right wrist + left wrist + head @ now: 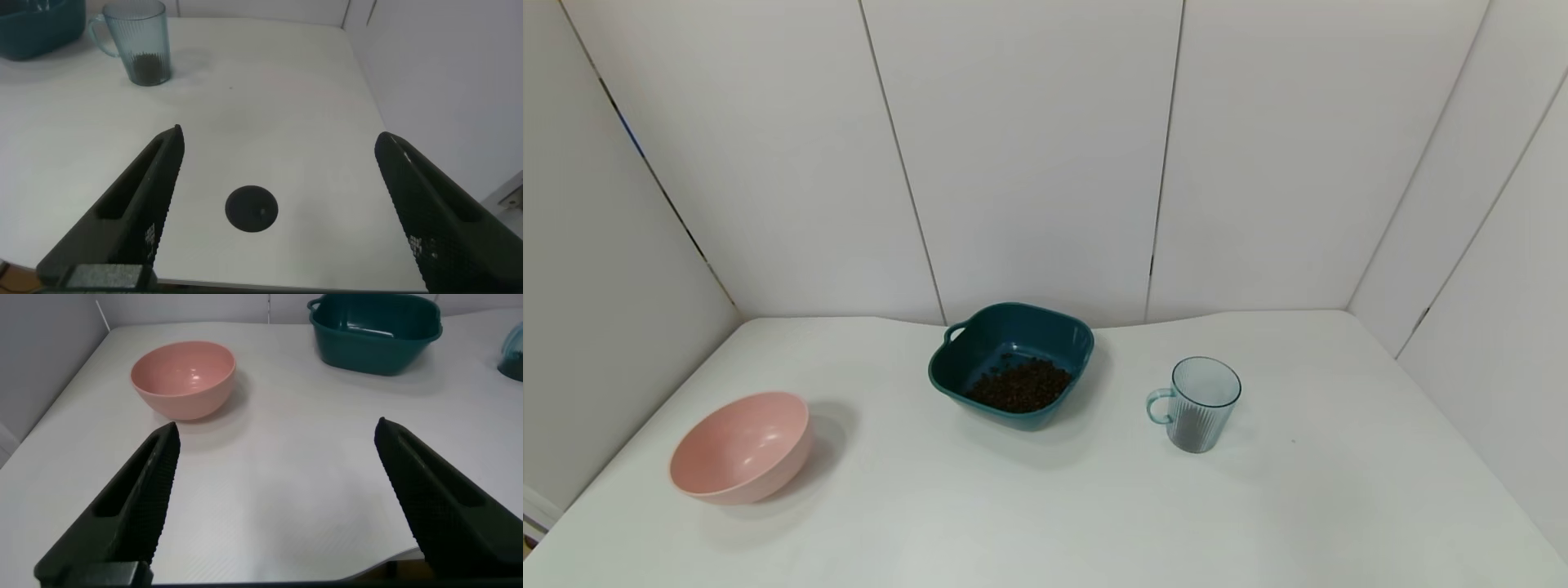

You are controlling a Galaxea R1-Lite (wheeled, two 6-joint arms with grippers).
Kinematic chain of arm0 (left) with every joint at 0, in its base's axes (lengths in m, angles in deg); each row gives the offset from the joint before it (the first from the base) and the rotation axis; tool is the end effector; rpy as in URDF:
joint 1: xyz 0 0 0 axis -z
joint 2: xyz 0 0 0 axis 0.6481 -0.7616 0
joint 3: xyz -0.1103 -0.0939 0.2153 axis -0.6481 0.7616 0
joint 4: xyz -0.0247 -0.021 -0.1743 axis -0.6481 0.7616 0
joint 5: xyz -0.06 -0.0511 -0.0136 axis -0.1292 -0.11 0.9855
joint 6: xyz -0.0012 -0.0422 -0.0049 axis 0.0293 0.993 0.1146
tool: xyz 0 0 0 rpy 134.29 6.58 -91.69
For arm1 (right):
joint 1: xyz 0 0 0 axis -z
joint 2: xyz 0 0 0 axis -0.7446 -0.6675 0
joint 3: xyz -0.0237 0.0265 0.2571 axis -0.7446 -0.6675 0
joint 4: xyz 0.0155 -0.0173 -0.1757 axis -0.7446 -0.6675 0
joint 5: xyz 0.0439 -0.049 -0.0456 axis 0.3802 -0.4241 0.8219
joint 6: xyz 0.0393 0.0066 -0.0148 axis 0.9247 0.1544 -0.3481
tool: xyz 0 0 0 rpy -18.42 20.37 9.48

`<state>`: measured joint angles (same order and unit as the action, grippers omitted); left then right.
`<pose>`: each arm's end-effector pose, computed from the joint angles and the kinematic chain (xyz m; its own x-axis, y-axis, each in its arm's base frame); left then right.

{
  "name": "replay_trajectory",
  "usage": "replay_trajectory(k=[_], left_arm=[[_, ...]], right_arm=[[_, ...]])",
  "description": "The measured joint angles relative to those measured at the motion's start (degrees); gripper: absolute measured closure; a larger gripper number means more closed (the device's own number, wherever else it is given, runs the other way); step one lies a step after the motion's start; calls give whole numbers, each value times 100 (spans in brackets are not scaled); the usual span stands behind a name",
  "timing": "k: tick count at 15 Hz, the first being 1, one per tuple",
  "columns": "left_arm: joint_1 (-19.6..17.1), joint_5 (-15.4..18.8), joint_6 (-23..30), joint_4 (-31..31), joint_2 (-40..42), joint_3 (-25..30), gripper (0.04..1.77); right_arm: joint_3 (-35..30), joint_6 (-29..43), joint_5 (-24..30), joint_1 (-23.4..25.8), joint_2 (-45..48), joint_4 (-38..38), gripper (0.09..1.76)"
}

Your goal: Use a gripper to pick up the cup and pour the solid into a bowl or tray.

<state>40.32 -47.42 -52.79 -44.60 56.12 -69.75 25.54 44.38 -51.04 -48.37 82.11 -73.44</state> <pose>0.0232 -0.0001 0.0762 1.0000 0.0000 0.0041 0.0000 1.0000 -0.0027 0.0234 0.0011 0.0744 0.9996 0.0268 -0.0089 -0.0272 0.9985 -0.0484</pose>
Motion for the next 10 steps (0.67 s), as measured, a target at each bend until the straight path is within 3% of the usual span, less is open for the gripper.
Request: replay_trajectory(k=[10], left_arm=[[0,0,0,2,0,0,9]], right_arm=[[0,0,0,0,0,-4,15]])
